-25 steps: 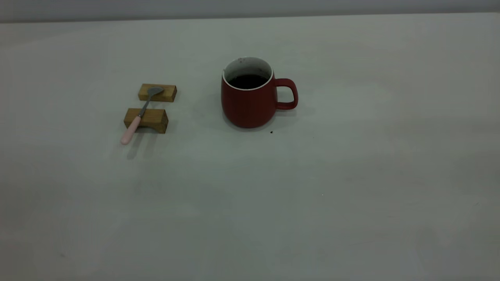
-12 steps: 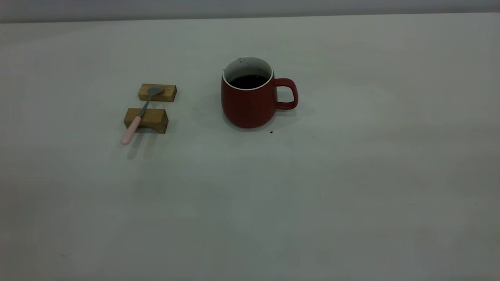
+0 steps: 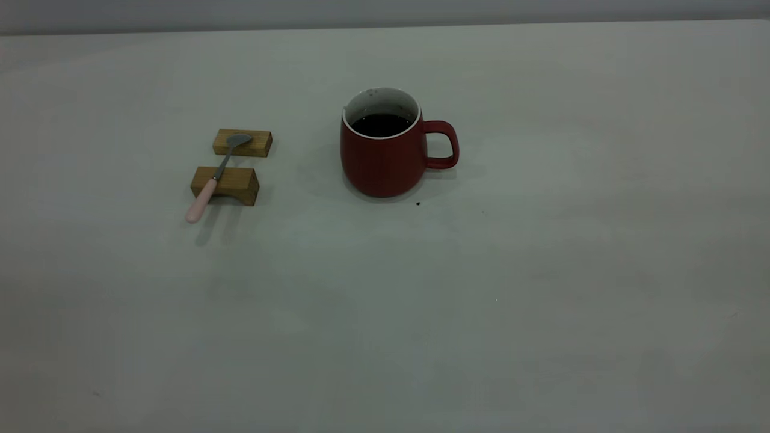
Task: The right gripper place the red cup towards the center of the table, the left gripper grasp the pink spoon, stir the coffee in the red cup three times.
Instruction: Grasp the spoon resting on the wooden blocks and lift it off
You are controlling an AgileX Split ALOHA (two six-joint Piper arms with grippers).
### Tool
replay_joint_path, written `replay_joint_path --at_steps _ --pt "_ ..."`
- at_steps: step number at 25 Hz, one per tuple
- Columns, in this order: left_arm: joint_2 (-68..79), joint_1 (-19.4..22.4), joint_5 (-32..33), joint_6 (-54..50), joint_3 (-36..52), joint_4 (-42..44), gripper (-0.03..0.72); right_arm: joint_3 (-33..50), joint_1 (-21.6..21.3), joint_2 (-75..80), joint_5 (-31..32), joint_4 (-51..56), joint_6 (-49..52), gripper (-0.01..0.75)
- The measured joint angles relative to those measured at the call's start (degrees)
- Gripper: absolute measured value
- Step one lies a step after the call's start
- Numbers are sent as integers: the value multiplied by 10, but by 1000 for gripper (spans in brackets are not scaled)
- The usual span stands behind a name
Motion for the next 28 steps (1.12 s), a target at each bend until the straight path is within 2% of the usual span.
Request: replay_joint_path --at_steps 3,7,18,24,28 --pt "13 0 -14 0 -3 -1 515 0 0 0 0 0 0 592" --pt "110 0 -43 1 -22 -8 515 0 0 0 0 0 0 592" --pt "502 0 -210 82 -54 -149 539 0 0 0 0 0 0 592" --pt "755 0 -297 90 -95 -167 541 0 0 0 0 0 0 592" --pt "905 -20 -336 90 -154 -169 541 0 0 0 0 0 0 592"
